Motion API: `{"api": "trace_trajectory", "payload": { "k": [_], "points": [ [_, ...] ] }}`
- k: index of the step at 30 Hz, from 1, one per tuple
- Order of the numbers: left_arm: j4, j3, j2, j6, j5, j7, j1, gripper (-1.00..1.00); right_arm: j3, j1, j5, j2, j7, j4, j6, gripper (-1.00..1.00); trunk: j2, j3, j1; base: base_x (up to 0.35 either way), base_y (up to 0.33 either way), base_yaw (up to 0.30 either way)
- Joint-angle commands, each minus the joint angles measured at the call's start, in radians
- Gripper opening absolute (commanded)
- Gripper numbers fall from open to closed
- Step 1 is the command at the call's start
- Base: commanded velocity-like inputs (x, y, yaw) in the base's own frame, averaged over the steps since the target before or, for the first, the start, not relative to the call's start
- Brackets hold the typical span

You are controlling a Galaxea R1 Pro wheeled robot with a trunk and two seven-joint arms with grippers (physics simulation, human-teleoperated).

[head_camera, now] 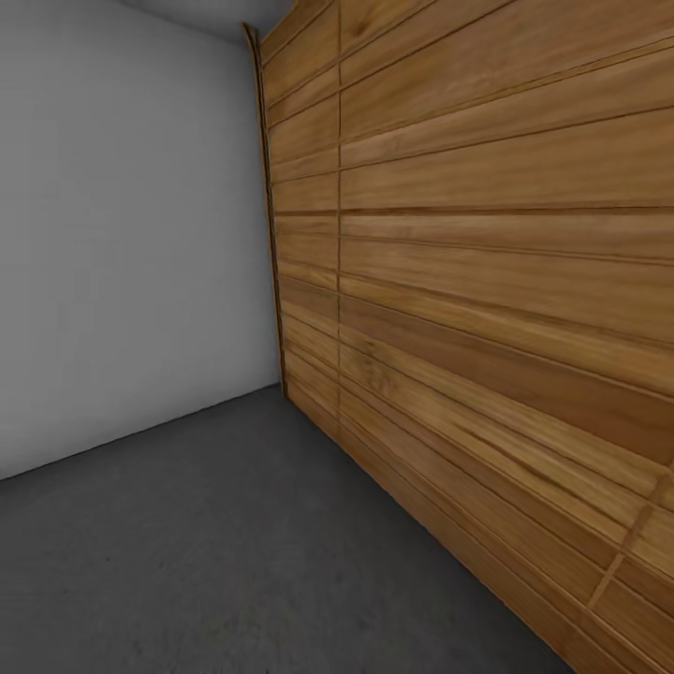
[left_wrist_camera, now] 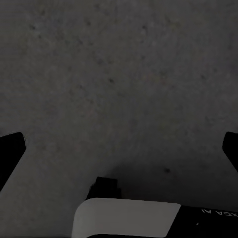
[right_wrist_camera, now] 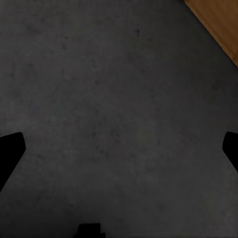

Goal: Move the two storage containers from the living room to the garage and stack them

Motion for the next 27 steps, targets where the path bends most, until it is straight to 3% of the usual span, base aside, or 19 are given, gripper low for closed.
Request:
{"api": "trace_trajectory", "payload": {
  "k": [1,27],
  "points": [
    [-0.003,0.003,-0.001,0.007,-0.001,0.001,0.001,1.00,0.000,0.000,0.000,0.000,0.000,-0.002,0.005,1.00,-0.001,-0.001,0.000,0.000,0.000,0.296],
    [-0.003,0.003,-0.001,0.007,-0.001,0.001,0.001,1.00,-0.001,0.000,0.000,0.000,0.000,0.000,0.005,1.00,-0.001,-0.001,0.000,0.000,0.000,0.296]
  ]
}}
